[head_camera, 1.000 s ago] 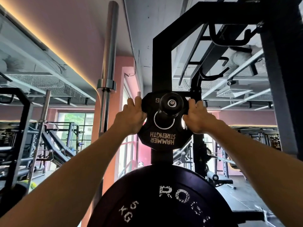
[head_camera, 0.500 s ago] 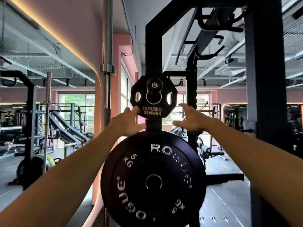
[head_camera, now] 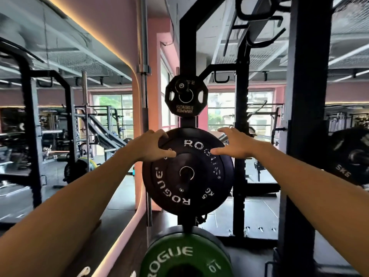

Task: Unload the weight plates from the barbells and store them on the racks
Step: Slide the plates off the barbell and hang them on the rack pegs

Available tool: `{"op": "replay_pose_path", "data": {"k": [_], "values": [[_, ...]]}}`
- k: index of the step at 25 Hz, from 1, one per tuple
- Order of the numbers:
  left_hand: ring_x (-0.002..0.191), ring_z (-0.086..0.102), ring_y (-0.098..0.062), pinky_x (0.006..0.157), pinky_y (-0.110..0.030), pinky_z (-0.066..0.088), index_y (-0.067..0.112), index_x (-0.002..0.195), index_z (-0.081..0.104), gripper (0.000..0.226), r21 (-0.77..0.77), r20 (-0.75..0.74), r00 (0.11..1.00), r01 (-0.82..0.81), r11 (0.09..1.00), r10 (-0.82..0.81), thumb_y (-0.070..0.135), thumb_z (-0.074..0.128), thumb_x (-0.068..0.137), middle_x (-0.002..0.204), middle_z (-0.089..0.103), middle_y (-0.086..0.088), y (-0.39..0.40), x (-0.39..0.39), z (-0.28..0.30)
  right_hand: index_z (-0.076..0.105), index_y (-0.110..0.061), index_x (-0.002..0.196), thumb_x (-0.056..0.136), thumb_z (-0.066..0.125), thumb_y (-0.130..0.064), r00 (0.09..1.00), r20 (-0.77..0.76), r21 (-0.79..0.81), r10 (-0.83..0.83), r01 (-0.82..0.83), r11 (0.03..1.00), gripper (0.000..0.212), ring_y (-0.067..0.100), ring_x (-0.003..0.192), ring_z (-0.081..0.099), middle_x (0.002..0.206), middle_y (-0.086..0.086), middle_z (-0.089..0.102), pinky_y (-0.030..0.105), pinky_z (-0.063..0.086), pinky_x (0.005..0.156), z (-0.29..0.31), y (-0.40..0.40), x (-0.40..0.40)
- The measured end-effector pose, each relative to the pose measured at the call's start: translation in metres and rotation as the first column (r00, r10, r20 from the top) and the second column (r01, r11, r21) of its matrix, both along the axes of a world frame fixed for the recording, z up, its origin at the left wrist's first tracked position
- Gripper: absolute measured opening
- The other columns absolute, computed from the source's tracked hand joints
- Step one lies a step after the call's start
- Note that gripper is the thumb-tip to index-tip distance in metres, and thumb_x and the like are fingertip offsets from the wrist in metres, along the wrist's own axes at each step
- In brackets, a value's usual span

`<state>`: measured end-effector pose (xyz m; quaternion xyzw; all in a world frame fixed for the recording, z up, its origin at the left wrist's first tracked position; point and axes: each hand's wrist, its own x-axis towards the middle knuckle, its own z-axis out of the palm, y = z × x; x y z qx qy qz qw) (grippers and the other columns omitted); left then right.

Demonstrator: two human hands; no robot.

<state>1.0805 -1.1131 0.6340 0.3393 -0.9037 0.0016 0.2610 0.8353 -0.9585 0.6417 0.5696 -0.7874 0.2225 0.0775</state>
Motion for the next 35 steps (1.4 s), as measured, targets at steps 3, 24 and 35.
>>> {"op": "replay_pose_path", "data": {"k": [3,24,35], "values": [[0.110,0.055,-0.022,0.094,-0.044,0.046,0.035,0.125,0.048,0.089,0.010,-0.021,1.000,-0.007,1.000,0.008,0.085,0.058,0.052,0.123,0.054,0.001,0.039,0.016,0.001,0.020,-0.033,0.149,0.063,0.066,-0.073,1.000,-0.018,0.007,-0.007,0.007,1.000,0.105,0.030,0.132,0.044,0.154,0.004,0.030,0.053,0.037,0.107,0.001,0.033,0.010],[0.105,0.058,-0.022,0.092,-0.043,0.048,0.030,0.125,0.050,0.094,0.052,-0.079,0.987,0.141,0.989,-0.137,0.087,0.058,0.050,0.121,0.057,0.002,0.322,0.020,-0.006,0.028,-0.028,0.148,0.072,0.064,-0.069,0.984,-0.043,0.058,-0.173,0.175,0.983,0.093,0.029,0.137,0.040,0.155,0.004,0.031,0.053,0.031,0.112,-0.004,0.359,0.014],[0.118,0.051,-0.025,0.101,-0.044,0.043,0.034,0.133,0.042,0.095,0.059,-0.008,0.973,0.232,0.971,-0.232,0.086,0.058,0.055,0.138,0.045,-0.003,0.436,-0.185,-0.014,0.032,-0.019,0.148,0.079,0.068,-0.057,0.970,0.038,0.054,-0.241,0.239,0.970,0.087,0.026,0.132,0.044,0.153,0.006,0.036,0.035,0.037,0.106,-0.025,0.491,-0.157]]}}
